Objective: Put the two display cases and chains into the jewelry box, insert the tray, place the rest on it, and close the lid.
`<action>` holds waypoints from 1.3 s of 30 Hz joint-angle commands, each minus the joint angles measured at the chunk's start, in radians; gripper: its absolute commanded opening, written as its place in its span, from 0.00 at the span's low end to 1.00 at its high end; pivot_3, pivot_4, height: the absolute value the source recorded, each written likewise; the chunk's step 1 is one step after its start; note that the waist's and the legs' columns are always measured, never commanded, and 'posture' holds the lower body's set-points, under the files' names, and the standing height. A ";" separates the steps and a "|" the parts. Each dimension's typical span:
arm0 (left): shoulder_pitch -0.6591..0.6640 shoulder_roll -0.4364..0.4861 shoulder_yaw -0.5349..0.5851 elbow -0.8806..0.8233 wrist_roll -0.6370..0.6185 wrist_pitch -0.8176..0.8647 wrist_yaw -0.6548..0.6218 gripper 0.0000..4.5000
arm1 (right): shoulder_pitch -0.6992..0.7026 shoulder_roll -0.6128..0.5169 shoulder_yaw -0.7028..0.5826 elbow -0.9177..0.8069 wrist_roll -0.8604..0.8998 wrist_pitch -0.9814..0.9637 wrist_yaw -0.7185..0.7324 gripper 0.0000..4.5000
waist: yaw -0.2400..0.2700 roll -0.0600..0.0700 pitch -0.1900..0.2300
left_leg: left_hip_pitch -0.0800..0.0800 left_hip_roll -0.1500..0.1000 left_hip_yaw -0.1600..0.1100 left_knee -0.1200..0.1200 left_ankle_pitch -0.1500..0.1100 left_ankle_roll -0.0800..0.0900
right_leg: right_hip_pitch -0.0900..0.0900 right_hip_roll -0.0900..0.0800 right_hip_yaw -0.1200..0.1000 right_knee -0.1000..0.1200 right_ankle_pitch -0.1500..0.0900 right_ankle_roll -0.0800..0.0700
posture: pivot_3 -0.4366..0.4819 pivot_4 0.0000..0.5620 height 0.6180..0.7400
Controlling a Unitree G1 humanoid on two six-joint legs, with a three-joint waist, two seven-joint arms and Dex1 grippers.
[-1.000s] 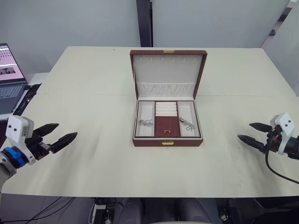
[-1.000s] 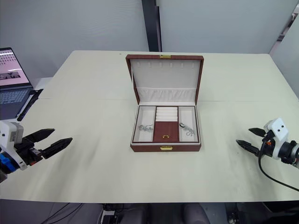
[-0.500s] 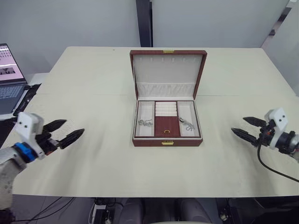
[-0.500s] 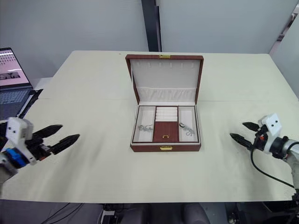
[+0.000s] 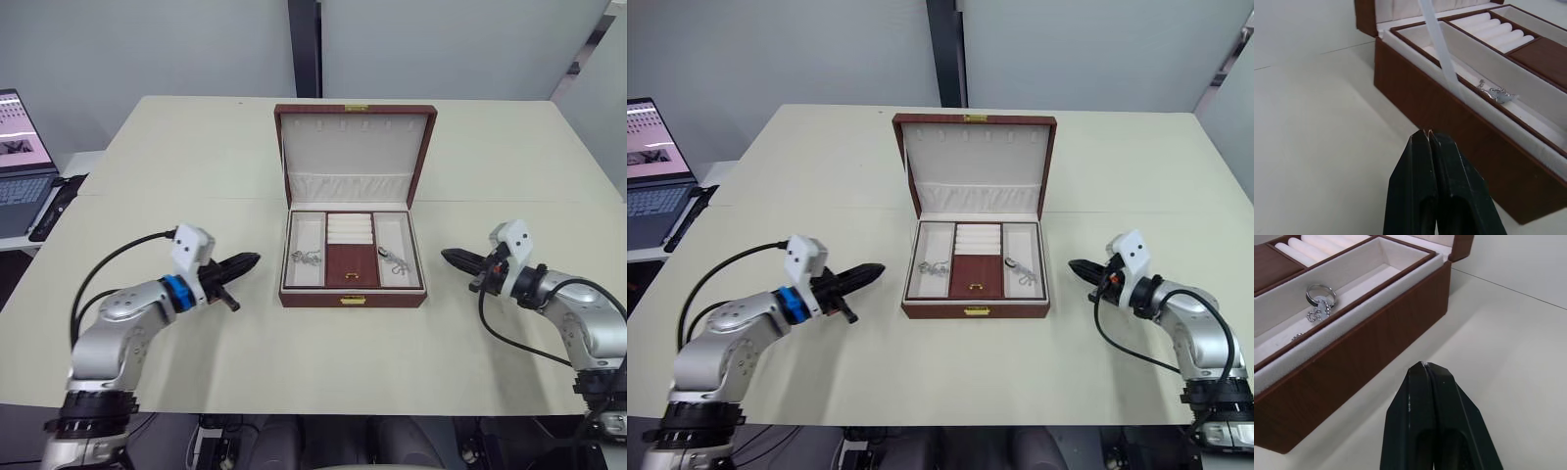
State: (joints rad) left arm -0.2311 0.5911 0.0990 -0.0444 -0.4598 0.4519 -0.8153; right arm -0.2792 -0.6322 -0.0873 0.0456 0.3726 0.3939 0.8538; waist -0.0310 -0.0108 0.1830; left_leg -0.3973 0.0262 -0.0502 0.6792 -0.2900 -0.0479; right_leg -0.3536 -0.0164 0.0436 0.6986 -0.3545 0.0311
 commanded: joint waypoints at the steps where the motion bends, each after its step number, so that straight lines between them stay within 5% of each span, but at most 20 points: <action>1: -0.045 -0.027 -0.020 0.040 0.029 -0.027 0.014 0.00 | -0.025 0.020 0.025 -0.023 -0.015 -0.013 -0.007 0.00 | -0.001 0.000 0.000 | 0.000 0.000 0.000 0.000 0.000 0.000 | 0.000 0.000 0.000 0.000 0.000 0.000 | 0.48 0.27 1.00; 18: -0.053 -0.083 -0.073 0.040 0.038 -0.030 -0.028 0.00 | -0.036 0.083 0.069 -0.056 -0.006 0.018 0.017 0.00 | 0.000 0.000 0.000 | 0.000 0.000 0.000 0.000 0.000 0.000 | 0.000 0.000 0.000 0.000 0.000 0.000 | 0.48 0.27 1.00; 39: 0.231 -0.009 -0.037 -0.301 -0.077 0.114 -0.067 0.00 | 0.214 0.024 0.059 -0.387 0.112 0.190 0.041 0.00 | 0.000 0.000 0.000 | 0.000 0.000 -0.002 0.000 0.000 0.000 | 0.001 0.000 0.001 -0.001 0.000 0.000 | 0.48 0.27 1.00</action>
State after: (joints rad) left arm -0.0160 0.5866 0.1037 -0.2732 -0.4937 0.5565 -0.8397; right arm -0.0762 -0.6150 -0.0640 -0.2586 0.4278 0.5742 0.8537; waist -0.0310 -0.0107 0.1827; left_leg -0.3971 0.0261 -0.0519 0.6787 -0.2901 -0.0478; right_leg -0.3524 -0.0166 0.0445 0.6976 -0.3546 0.0311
